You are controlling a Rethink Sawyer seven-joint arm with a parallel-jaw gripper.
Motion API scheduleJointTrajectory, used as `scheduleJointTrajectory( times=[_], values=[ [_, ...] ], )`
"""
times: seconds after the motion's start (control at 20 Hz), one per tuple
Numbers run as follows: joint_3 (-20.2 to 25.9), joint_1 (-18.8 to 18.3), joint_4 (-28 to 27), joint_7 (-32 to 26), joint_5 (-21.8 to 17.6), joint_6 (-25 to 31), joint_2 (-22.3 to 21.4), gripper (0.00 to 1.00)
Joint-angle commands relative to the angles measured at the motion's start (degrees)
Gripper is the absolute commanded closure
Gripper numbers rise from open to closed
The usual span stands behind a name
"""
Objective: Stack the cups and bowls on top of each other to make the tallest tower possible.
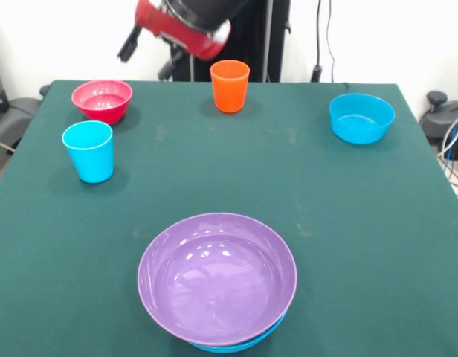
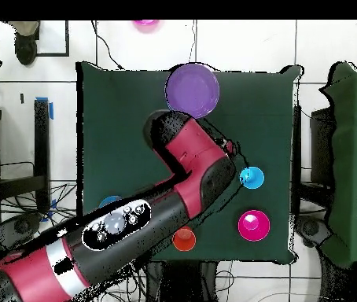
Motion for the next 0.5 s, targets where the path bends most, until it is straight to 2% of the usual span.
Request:
scheduleJointTrajectory(
  times=[0.05, 0.25, 0.5],
  values=[
    [16.58, -0.33, 12.92, 3.01, -7.92, -9.81, -6.20, 0.00],
    [19.38, -1.23, 15.49, 4.14, -10.17, -13.12, -8.41, 0.00],
    [23.71, -3.21, 16.12, 5.78, -11.90, -18.10, -9.46, 0.00]
  ],
)
